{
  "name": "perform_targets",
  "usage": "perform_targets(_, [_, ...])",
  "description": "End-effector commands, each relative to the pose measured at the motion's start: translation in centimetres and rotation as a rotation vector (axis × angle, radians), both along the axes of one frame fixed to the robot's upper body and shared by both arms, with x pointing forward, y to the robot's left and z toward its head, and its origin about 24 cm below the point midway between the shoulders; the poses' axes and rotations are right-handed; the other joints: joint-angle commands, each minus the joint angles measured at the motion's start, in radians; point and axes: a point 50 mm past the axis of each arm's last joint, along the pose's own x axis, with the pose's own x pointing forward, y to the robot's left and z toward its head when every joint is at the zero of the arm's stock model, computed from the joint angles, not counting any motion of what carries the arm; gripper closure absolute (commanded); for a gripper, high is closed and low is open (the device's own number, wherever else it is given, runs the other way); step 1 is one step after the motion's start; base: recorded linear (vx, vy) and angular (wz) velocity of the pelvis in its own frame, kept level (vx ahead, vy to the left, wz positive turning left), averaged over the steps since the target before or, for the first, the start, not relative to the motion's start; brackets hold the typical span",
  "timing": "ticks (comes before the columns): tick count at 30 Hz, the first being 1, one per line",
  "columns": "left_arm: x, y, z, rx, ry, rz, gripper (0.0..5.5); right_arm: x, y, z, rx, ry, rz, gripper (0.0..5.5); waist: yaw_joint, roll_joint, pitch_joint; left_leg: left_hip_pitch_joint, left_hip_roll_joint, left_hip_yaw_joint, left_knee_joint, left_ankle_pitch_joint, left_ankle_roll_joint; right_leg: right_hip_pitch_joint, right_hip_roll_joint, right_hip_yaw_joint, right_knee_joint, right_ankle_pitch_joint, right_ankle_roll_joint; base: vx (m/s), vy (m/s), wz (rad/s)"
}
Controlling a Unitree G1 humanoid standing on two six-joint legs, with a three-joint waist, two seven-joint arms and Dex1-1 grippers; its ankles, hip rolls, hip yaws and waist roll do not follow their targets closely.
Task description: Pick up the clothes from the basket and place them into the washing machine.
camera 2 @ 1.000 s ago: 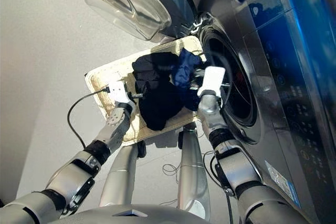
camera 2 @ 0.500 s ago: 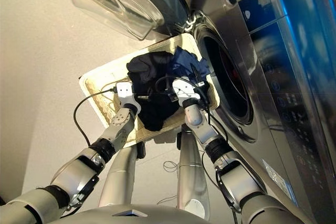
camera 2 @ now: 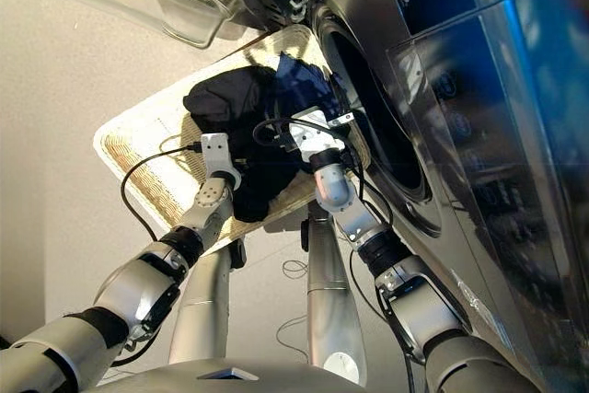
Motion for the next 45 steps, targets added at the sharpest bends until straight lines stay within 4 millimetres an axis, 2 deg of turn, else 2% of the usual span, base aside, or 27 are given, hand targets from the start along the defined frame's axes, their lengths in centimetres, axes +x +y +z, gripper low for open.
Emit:
perform_targets(1, [0.0, 0.8, -0.5, 0.007, 0.025, 0.037, 5.5, -0.6, 1.3, 2.6, 0.12, -0.109, 0.075, 0.0, -0.007, -0.005, 0.041, 0.033, 0.04, -0.091, 0.074, -0.053, -0.025, 0.062, -0.021, -0.055, 0.103, -0.131, 0.082, 0.0, 0.0, 0.0])
perform_targets(5, [-0.4, 1.4, -1.1, -0.024, 0.043, 0.054, 5.5, -0.3, 0.8, 1.3, 0.102, -0.052, 0.056, 0.0, -0.003, -0.004, 0.023, 0.054, 0.035, -0.092, 0.064, -0.052, -0.026, 0.088, -0.029, -0.065, 0.098, -0.127, 0.082, 0.0, 0.0, 0.0])
perform_targets(10, [-0.5, 1.8, -0.3, -0.141, -0.019, 0.064, 5.5, 0.2, 0.1, -1.0, 0.033, 0.051, 0.023, 0.0, 0.013, -0.002, 0.014, 0.14, 0.023, -0.092, 0.015, -0.038, -0.033, 0.174, -0.043, -0.082, 0.062, -0.113, 0.084, 0.0, 0.0, 0.0])
perform_targets(12, [-0.3, 1.7, 0.9, -0.199, -0.079, 0.042, 5.5, 0.5, -0.4, -2.3, -0.03, 0.104, 0.001, 0.0, 0.021, -0.002, 0.016, 0.18, 0.016, -0.094, -0.005, -0.033, -0.036, 0.221, -0.05, -0.09, 0.042, -0.107, 0.086, -0.042, -0.016, 0.009])
perform_targets(13, [-0.4, 1.3, 2.3, -0.265, -0.154, -0.007, 5.5, 0.6, -0.9, -3.1, -0.074, 0.133, -0.009, 0.0, 0.022, -0.005, 0.017, 0.2, 0.001, -0.088, -0.025, 0.005, -0.032, 0.249, -0.064, -0.099, 0.018, -0.074, 0.082, -0.085, -0.022, 0.041])
perform_targets(14, [-0.4, 1.3, 2.3, -0.265, -0.154, -0.007, 5.5, 0.6, -0.9, -3.1, -0.074, 0.133, -0.009, 0.0, 0.022, -0.005, 0.018, 0.202, 0.0, -0.089, -0.026, 0.005, -0.032, 0.251, -0.064, -0.099, 0.017, -0.074, 0.082, -0.094, -0.021, 0.104])
perform_targets(15, [-0.9, 0.8, 3.6, -0.337, -0.224, -0.07, 5.5, 0.3, -1.5, -4.1, -0.128, 0.163, -0.013, 0.0, 0.031, -0.004, 0.017, 0.246, -0.01, -0.091, -0.048, 0.011, -0.032, 0.294, -0.069, -0.106, 0.0, -0.071, 0.084, 0.0, -0.013, 0.193])
perform_targets(17, [-1.2, 0.8, 4.0, -0.363, -0.246, -0.088, 5.5, 0.1, -1.6, -4.6, -0.17, 0.171, -0.007, 0.0, 0.033, -0.005, 0.018, 0.268, -0.014, -0.091, -0.056, 0.013, -0.032, 0.317, -0.071, -0.108, -0.009, -0.07, 0.085, -0.01, -0.018, 0.258])
perform_targets(18, [-1.6, 0.6, 5.4, -0.407, -0.304, -0.127, 5.5, -0.2, -1.8, -5.2, -0.24, 0.184, 0.002, 0.0, 0.042, -0.005, 0.019, 0.294, -0.02, -0.092, -0.065, 0.015, -0.03, 0.346, -0.075, -0.113, -0.02, -0.068, 0.085, -0.016, -0.018, 0.186])
perform_targets(19, [-1.6, 0.6, 5.4, -0.406, -0.303, -0.127, 5.5, -0.2, -1.8, -5.3, -0.24, 0.184, 0.002, 0.0, 0.042, -0.005, 0.02, 0.295, -0.02, -0.092, -0.066, 0.016, -0.03, 0.347, -0.075, -0.113, -0.02, -0.067, 0.085, 0.0, 0.0, 0.0])
perform_targets(21, [-3.0, 0.1, 7.7, -0.512, -0.393, -0.238, 5.5, -0.9, -1.3, -5.5, -0.358, 0.159, 0.071, 0.0, 0.053, -0.005, 0.018, 0.326, -0.027, -0.096, -0.072, 0.015, -0.027, 0.381, -0.075, -0.115, -0.028, -0.069, 0.086, -0.026, -0.009, 0.032])
perform_targets(27, [-5.4, -1.4, 10.0, -0.631, -0.445, -0.4, 5.5, -2.0, 0.3, -5.4, -0.501, 0.095, 0.197, 0.0, 0.062, -0.008, 0.008, 0.373, -0.029, -0.099, -0.08, 0.013, -0.024, 0.429, -0.072, -0.116, -0.043, -0.075, 0.086, -0.008, -0.002, 0.009])
perform_targets(31, [-6.3, -2.4, 10.2, -0.65, -0.432, -0.465, 5.5, -2.6, 1.7, -4.9, -0.588, 0.023, 0.28, 0.0, 0.07, -0.003, 0.001, 0.397, -0.028, -0.101, -0.089, 0.015, -0.025, 0.455, -0.069, -0.114, -0.052, -0.081, 0.085, 0.0, 0.0, 0.0])
perform_targets(38, [-7.2, -3.5, 10.5, -0.679, -0.413, -0.52, 5.5, -2.4, 3.5, -3.3, -0.653, -0.134, 0.275, 0.0, 0.087, 0.013, -0.01, 0.412, -0.028, -0.102, -0.1, 0.022, -0.025, 0.472, -0.066, -0.116, -0.068, -0.082, 0.084, 0.0, 0.0, 0.0])
perform_targets(41, [-7.6, -4.0, 10.5, -0.691, -0.389, -0.569, 5.5, -1.4, 4.1, -2.8, -0.708, -0.181, 0.206, 0.0, 0.096, 0.021, -0.019, 0.407, -0.027, -0.106, -0.096, 0.024, -0.025, 0.47, -0.062, -0.112, -0.067, -0.084, 0.082, 0.0, 0.0, 0.0])
perform_targets(45, [-7.8, -4.2, 10.5, -0.694, -0.379, -0.59, 5.5, -0.3, 3.5, -3.1, -0.725, -0.18, 0.094, 0.0, 0.101, 0.027, -0.025, 0.398, -0.025, -0.108, -0.09, 0.025, -0.024, 0.466, -0.061, -0.114, -0.067, -0.085, 0.081, 0.0, 0.0, 0.0])
